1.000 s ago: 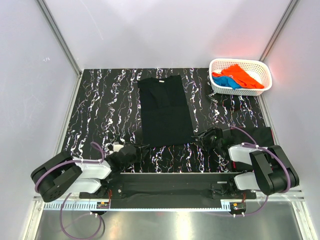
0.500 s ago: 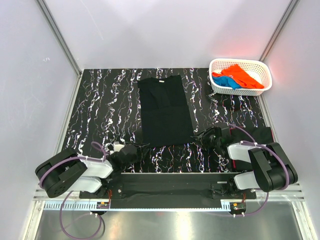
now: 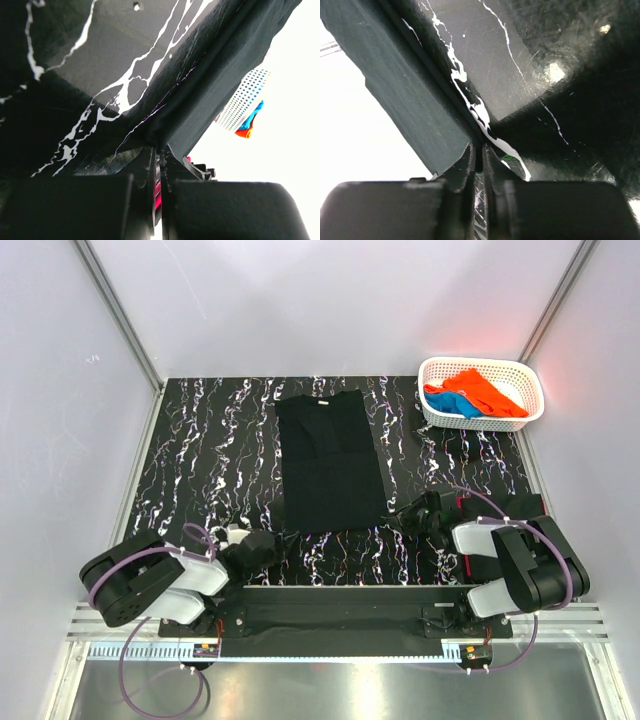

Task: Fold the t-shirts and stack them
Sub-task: Fold the tshirt

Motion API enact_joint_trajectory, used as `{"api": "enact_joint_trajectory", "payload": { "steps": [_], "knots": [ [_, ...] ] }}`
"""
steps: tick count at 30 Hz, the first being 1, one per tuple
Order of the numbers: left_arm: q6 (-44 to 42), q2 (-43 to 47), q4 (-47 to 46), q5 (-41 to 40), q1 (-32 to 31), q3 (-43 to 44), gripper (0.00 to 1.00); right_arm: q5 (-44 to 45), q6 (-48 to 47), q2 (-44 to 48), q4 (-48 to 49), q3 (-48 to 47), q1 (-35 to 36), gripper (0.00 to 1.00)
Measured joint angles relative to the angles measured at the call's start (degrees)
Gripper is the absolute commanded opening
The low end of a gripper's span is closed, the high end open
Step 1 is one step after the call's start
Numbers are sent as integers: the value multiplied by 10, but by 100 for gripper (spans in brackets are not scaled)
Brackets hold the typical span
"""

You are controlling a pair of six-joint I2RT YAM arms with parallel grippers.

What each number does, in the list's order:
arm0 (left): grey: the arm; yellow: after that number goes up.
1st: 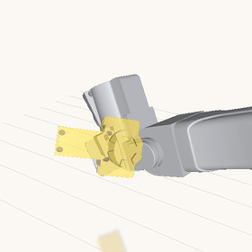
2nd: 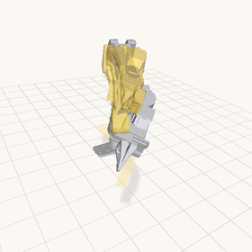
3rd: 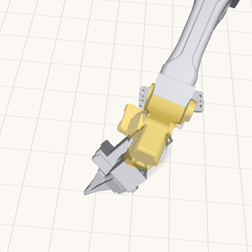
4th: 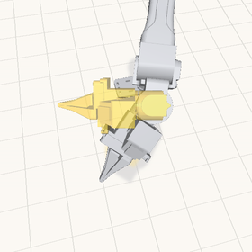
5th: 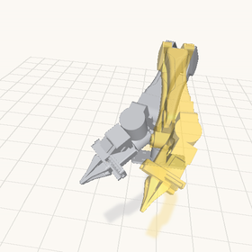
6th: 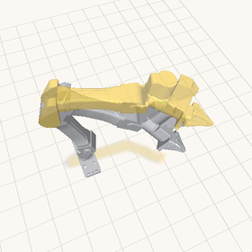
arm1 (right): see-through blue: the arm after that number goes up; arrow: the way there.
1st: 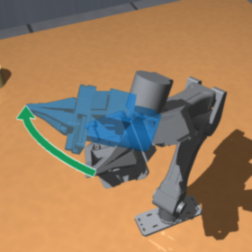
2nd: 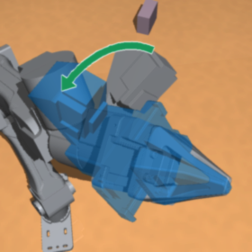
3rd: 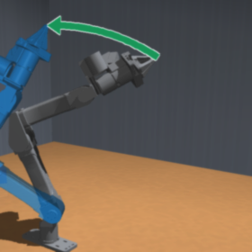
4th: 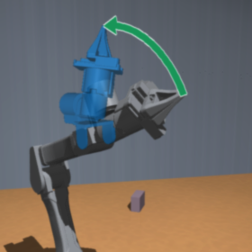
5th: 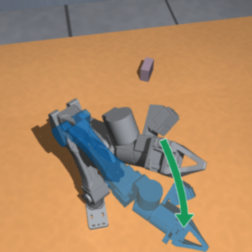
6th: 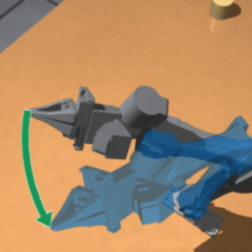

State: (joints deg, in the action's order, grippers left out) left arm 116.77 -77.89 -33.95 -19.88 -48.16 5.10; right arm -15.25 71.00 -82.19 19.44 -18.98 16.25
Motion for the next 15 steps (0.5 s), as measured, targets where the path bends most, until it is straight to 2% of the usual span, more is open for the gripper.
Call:
{"api": "enact_joint_trajectory", "payload": {
  "steps": [2,8,15],
  "knots": [
    [0,0,0,0,0,0,0,-3,-5,-3,-2,-1,0,0],
    [-1,27,35,5,5,1,0,-16,-36,-2,-31,-16,0,0],
    [-10,164,216,29,8,10,0,-30,-81,86,-141,-19,8,0]
  ]
}}
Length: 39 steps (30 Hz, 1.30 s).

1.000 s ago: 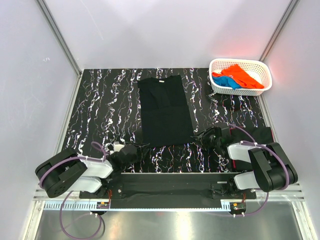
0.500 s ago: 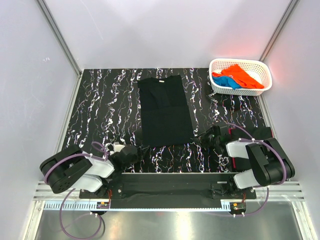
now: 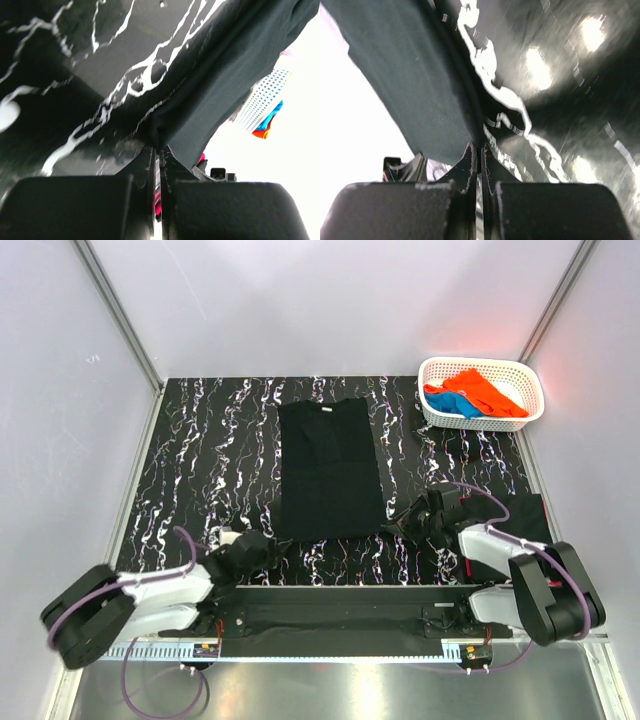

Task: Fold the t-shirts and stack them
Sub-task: Fold the tshirt

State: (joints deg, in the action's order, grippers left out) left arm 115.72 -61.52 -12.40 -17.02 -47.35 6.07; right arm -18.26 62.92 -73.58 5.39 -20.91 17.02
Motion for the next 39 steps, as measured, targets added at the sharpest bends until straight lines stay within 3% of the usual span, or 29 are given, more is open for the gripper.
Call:
{"api": "enact_joint_trajectory", "payload": {
  "steps": [7,15,30,39],
  "knots": [
    [-19,110,153,20,-3,22,0,-20,-21,44,-70,2,28,0],
    [-45,209,269,32,-29,43,0,-17,-23,188,-167,7,85,0],
    [-106,374,410,35,-87,84,0,29,33,299,-289,15,219,0],
    [-191,372,445,23,-90,134,0,44,44,325,-335,8,236,0]
  ]
}}
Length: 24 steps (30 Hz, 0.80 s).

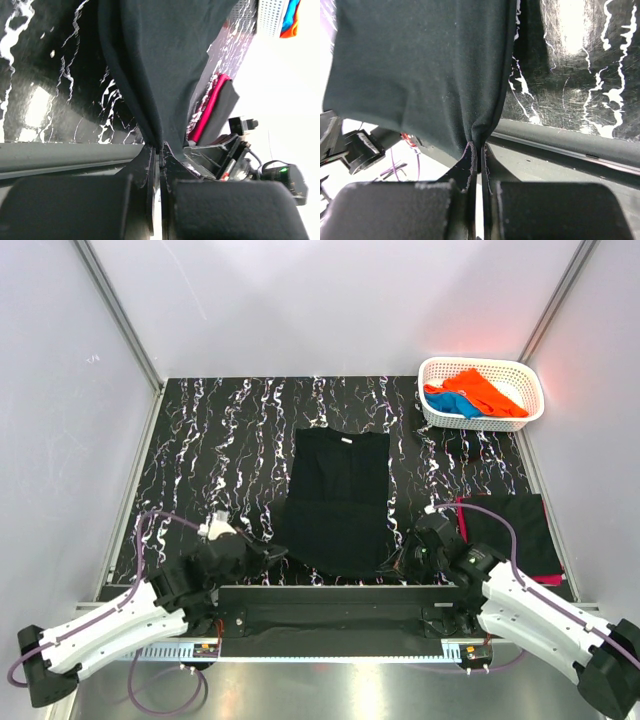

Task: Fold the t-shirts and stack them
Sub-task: Fold the tshirt

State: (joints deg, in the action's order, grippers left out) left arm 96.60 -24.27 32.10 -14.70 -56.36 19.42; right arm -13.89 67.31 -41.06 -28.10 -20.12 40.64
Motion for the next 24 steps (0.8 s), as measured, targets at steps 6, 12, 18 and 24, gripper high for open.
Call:
{"api": "enact_joint_trajectory", "payload": {
  "steps": [6,12,18,24],
  "knots": [
    [-138,-144,30,-32,5,177,0,10,-31,-56,-29,-92,-7,0],
    [-289,-303,0,-18,94,372,0,-43,-111,-153,-50,-242,-126,0],
    [-369,-414,-51,71,231,418,0,-123,-168,-296,-62,-362,-207,0],
    [-398,-529,-88,166,320,441,0,-175,-205,-417,-70,-440,-246,0]
  ]
}}
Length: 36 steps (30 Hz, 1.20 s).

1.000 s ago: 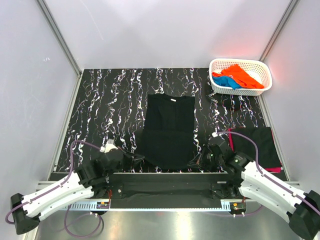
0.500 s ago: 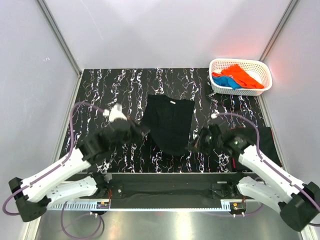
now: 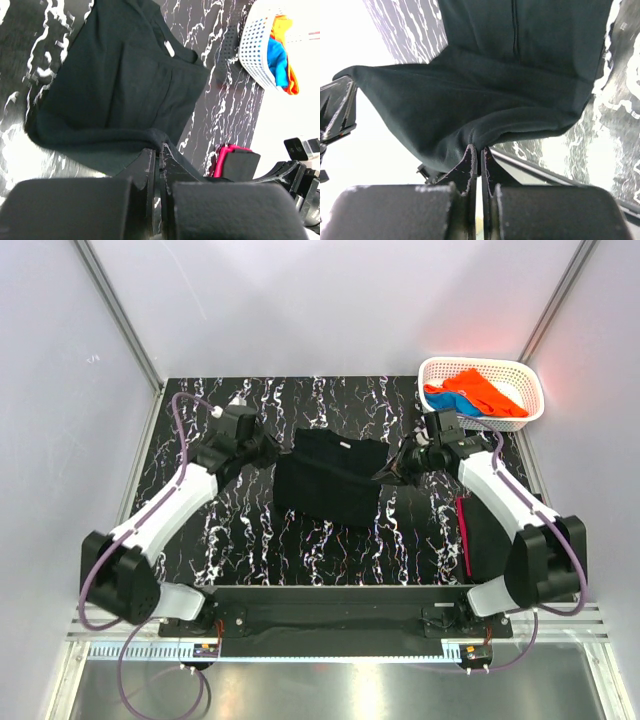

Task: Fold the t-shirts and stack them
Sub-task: Fold the tshirt

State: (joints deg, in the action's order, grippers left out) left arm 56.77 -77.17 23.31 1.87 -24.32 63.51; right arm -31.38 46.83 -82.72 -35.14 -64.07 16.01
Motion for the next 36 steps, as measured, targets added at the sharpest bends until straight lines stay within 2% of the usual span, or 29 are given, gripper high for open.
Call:
{"api": "enact_joint_trajectory", "payload": {
  "steps": [5,15,24,36],
  "knots": [
    [-14,-82,-29,64,35,64,0,-28,-14,-52,-5,-49,-42,0],
    [-19,-222,-69,144,59,177,0,-67,-39,-168,-7,-148,-82,0],
    [-19,-303,-76,181,86,233,0,-86,-47,-266,-7,-227,-88,2],
    [-10,-401,-128,222,93,265,0,-86,-47,-333,-8,-272,-95,6]
  ]
}}
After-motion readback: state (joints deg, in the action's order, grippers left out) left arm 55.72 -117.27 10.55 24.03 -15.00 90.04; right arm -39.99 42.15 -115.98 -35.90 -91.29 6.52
